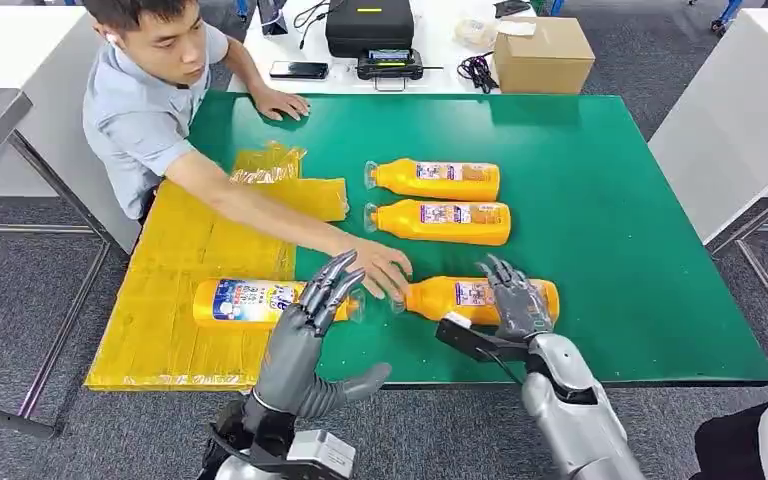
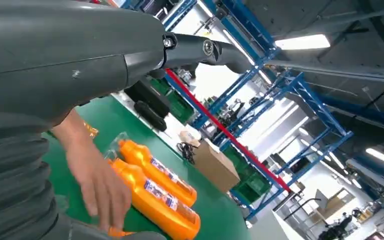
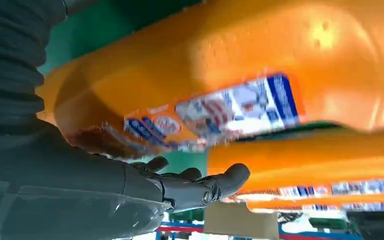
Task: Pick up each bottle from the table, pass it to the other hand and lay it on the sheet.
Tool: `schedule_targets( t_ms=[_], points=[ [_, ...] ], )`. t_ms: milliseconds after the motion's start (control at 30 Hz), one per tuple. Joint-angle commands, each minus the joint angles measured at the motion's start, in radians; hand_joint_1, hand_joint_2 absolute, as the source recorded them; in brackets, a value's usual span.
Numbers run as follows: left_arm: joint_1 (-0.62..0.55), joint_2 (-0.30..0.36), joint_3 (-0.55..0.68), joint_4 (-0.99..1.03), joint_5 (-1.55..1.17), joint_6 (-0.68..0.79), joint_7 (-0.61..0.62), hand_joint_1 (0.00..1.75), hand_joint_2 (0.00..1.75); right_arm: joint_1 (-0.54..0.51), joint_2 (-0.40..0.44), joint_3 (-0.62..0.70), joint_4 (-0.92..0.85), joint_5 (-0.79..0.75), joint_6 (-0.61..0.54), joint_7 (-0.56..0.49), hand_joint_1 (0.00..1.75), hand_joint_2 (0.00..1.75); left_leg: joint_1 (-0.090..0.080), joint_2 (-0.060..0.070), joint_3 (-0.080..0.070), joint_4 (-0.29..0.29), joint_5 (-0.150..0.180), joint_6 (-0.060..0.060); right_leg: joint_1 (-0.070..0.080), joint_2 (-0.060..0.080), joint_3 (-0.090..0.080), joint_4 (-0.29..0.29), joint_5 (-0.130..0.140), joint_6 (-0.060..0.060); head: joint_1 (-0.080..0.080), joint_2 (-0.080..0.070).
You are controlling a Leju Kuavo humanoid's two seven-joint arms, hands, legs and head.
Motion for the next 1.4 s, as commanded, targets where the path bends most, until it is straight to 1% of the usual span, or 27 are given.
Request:
schedule_targets(
  t_ms=[33,167,200,267,300,333,433,467,567,700,767,867,900,967,1000,1100,1200,1267,1333,1400],
  points=[
    [0.017,0.013,0.009,0.007,-0.007,-0.020,0.015,0.00,1.75,0.051,-0.046,0.082,-0.083,0.036,0.051,0.062,0.00,1.75,0.001,0.000,0.003,0.000,-0.002,-0.002,0.001,0.000,0.004,-0.001,-0.001,-0.002,0.000,0.000],
    [0.024,0.010,0.014,0.004,-0.013,-0.018,0.017,0.00,1.75,0.065,-0.064,0.091,-0.118,0.054,0.064,0.085,0.00,1.75,0.001,0.000,0.002,0.000,-0.001,-0.001,0.001,0.000,0.002,-0.001,-0.001,-0.001,0.000,0.000],
    [0.026,0.008,0.017,0.004,-0.018,-0.018,0.018,0.00,1.75,0.069,-0.072,0.094,-0.126,0.061,0.070,0.094,0.00,1.75,0.001,0.001,0.004,0.000,-0.002,-0.002,0.001,0.000,0.005,-0.001,-0.002,-0.003,0.000,0.000],
    [0.031,0.008,0.015,0.006,-0.019,-0.020,0.018,0.00,1.75,0.078,-0.086,0.091,-0.129,0.061,0.071,0.094,0.00,1.75,0.000,0.000,0.002,0.000,-0.001,-0.001,0.001,-0.001,0.002,-0.001,-0.001,-0.001,0.000,0.000],
    [0.033,0.008,0.015,0.005,-0.021,-0.021,0.017,0.00,1.75,0.077,-0.097,0.095,-0.126,0.074,0.081,0.107,0.00,1.75,0.001,0.000,0.004,0.000,-0.002,-0.002,0.001,-0.001,0.005,-0.001,-0.002,-0.003,0.000,0.000],
    [0.033,0.008,0.015,0.006,-0.021,-0.021,0.017,0.00,1.75,0.076,-0.100,0.093,-0.125,0.073,0.081,0.107,0.00,1.75,0.001,-0.001,0.003,0.000,-0.001,-0.002,0.001,-0.001,0.004,-0.001,-0.002,-0.002,0.000,0.000],
    [0.032,0.007,0.016,0.009,-0.022,-0.019,0.017,0.00,1.75,0.068,-0.108,0.097,-0.107,0.082,0.081,0.109,0.00,1.75,0.001,-0.001,0.003,0.000,-0.001,-0.002,0.001,-0.001,0.004,-0.001,-0.001,-0.002,0.000,0.000],
    [0.032,0.007,0.016,0.009,-0.023,-0.020,0.017,0.00,1.75,0.063,-0.110,0.100,-0.101,0.090,0.083,0.111,0.00,1.75,0.002,0.000,0.006,0.000,-0.003,-0.003,0.002,0.000,0.007,-0.002,-0.002,-0.003,0.000,0.000],
    [0.030,0.008,0.014,0.009,-0.025,-0.022,0.016,0.00,1.75,0.055,-0.112,0.099,-0.089,0.087,0.086,0.110,0.00,1.75,0.000,0.000,0.003,0.000,-0.001,-0.001,0.000,0.000,0.003,-0.001,-0.001,-0.002,0.000,0.000],
    [0.020,0.012,0.001,0.022,-0.014,-0.034,0.009,0.00,1.75,0.006,-0.129,0.078,-0.015,0.064,0.102,0.110,0.00,1.75,0.001,0.001,0.005,0.000,-0.002,-0.002,0.001,0.000,0.006,-0.001,-0.001,-0.002,0.000,0.000],
    [0.020,0.011,-0.001,0.023,-0.014,-0.031,0.009,0.00,1.75,-0.004,-0.133,0.073,-0.002,0.060,0.100,0.103,0.00,1.75,0.001,0.001,0.006,0.000,-0.002,-0.002,0.002,0.001,0.007,-0.002,-0.001,-0.003,0.000,0.000],
    [0.013,0.013,-0.008,0.032,-0.011,-0.031,0.008,0.00,1.75,-0.029,-0.137,0.062,0.039,0.049,0.099,0.095,0.00,1.75,0.000,0.000,0.004,-0.001,0.000,-0.001,0.000,0.000,0.004,-0.001,0.000,-0.001,0.000,0.000],
    [0.009,0.014,-0.011,0.034,-0.004,-0.034,0.005,0.00,1.75,-0.034,-0.137,0.049,0.054,0.035,0.100,0.093,0.00,1.75,0.001,0.001,0.006,-0.001,-0.001,-0.002,0.001,0.000,0.006,-0.002,-0.001,-0.002,0.000,0.000],
    [0.010,0.015,-0.013,0.032,-0.005,-0.032,0.005,0.00,1.75,-0.037,-0.140,0.048,0.065,0.038,0.097,0.092,0.00,1.75,0.000,0.000,0.004,-0.001,0.000,-0.001,0.000,0.000,0.004,-0.001,0.000,-0.001,0.000,0.000],
    [0.011,0.015,-0.013,0.030,-0.004,-0.031,0.005,0.00,1.75,-0.036,-0.139,0.044,0.068,0.034,0.094,0.091,0.00,1.75,0.001,0.000,0.006,-0.001,-0.001,-0.002,0.001,0.000,0.007,-0.002,-0.001,-0.002,0.000,0.000],
    [0.012,0.016,-0.014,0.027,-0.003,-0.032,0.004,0.00,1.75,-0.033,-0.140,0.042,0.069,0.033,0.092,0.092,0.00,1.75,0.000,0.000,0.004,-0.001,0.000,-0.001,0.000,0.000,0.005,-0.001,0.000,-0.001,0.000,0.000],
    [0.017,0.007,-0.009,0.023,0.001,-0.034,0.007,0.00,1.75,-0.030,-0.137,0.033,0.072,0.023,0.096,0.092,0.00,1.75,0.001,0.000,0.006,0.000,-0.002,-0.002,0.002,0.000,0.007,-0.001,-0.001,-0.002,0.000,0.000],
    [0.020,0.000,-0.016,0.015,-0.004,-0.046,0.010,0.00,1.75,-0.030,-0.136,0.013,0.093,-0.016,0.112,0.072,0.00,1.75,0.001,0.000,0.005,0.000,-0.001,-0.001,0.001,-0.001,0.006,-0.002,0.000,-0.001,0.000,0.000],
    [0.012,-0.004,-0.020,0.030,-0.004,-0.047,0.010,0.00,1.75,-0.036,-0.139,-0.001,0.138,-0.068,0.141,0.030,0.00,1.75,0.001,-0.001,0.006,0.000,-0.001,-0.001,0.001,-0.002,0.006,-0.002,0.000,-0.001,0.000,0.000],
    [0.000,-0.003,-0.029,0.055,-0.001,-0.052,0.003,0.00,1.75,-0.044,-0.155,0.012,0.192,-0.093,0.160,0.010,0.02,1.75,0.000,-0.001,0.006,-0.001,0.000,-0.001,0.001,-0.002,0.007,-0.002,0.000,-0.001,0.000,0.000]
  ],
)
